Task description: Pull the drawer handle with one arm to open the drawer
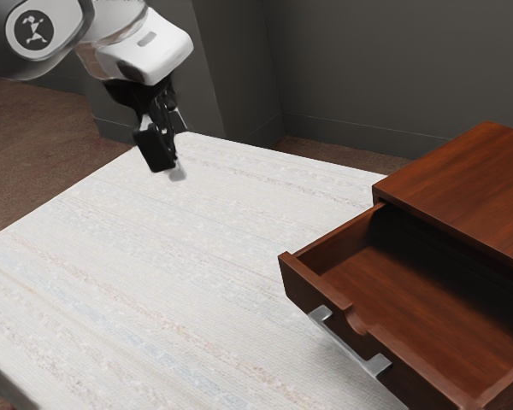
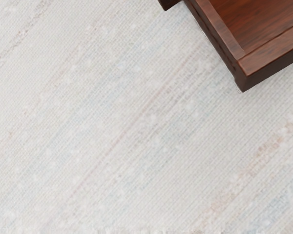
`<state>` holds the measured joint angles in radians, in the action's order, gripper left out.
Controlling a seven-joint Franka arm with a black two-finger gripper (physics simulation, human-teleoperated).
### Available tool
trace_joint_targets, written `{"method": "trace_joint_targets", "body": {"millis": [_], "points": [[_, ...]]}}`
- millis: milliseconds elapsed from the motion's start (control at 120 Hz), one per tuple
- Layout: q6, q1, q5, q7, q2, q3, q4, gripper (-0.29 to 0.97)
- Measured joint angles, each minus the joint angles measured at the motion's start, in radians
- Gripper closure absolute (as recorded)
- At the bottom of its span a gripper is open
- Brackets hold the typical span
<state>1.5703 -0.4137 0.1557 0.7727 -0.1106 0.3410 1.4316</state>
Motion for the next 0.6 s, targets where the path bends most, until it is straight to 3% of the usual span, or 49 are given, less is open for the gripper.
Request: {"method": "trace_joint_targets", "body": {"millis": [108,600], "points": [[-0.022,0.017,-0.021,-0.093,0.012,0.053,-0.002,0.0],[-0.105,0.02,-0.051,-0.407,0.011,0.123,-0.012,0.0]]}}
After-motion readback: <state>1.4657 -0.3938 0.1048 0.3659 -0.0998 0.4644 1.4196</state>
